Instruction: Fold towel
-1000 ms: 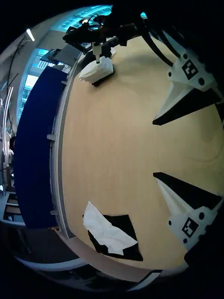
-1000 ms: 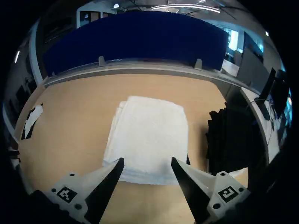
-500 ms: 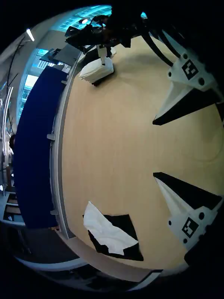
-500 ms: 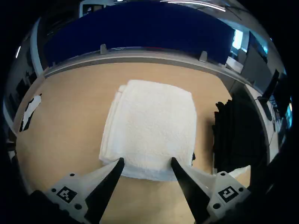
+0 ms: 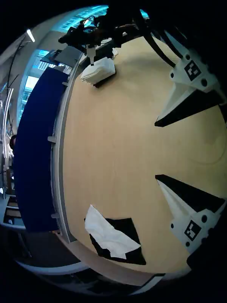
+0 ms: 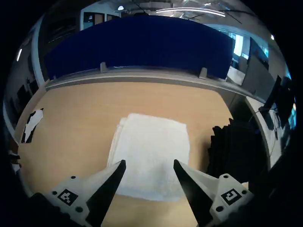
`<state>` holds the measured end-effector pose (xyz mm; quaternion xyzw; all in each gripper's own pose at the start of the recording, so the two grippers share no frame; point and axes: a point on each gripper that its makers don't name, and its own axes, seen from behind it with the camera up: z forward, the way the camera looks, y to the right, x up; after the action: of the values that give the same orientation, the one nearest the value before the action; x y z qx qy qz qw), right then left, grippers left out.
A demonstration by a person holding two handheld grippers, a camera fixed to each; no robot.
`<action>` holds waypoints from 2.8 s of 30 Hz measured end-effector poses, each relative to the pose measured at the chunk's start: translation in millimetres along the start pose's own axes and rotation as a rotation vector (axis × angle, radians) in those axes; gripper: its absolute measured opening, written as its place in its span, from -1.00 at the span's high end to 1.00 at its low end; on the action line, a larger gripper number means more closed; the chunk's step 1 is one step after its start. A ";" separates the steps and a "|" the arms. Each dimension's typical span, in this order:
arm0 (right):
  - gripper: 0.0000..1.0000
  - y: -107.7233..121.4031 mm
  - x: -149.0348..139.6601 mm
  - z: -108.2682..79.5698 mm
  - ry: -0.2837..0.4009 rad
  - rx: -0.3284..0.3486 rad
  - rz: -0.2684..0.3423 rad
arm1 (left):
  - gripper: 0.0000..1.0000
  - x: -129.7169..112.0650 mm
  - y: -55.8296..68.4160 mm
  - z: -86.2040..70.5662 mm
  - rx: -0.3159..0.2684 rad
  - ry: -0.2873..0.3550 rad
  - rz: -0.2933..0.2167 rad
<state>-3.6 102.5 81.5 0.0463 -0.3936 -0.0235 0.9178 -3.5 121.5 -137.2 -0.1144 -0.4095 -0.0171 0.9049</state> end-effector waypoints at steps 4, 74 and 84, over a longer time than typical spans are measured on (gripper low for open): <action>-0.95 4.3 19.0 11.0 0.017 -0.003 0.013 | -0.87 -0.9 -0.7 0.2 0.003 -0.001 -0.003; -0.95 -87.8 -51.3 -93.1 0.188 0.020 0.074 | -0.87 19.4 -19.9 3.0 0.008 0.088 0.004; -0.95 -112.9 -40.9 -112.5 0.361 0.017 0.086 | -0.87 48.9 -29.7 3.4 0.015 0.224 -0.018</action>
<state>49.0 1.0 -36.8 0.0406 -0.2243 0.0278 0.9733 22.8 96.4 -92.9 -0.1013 -0.3071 -0.0348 0.9457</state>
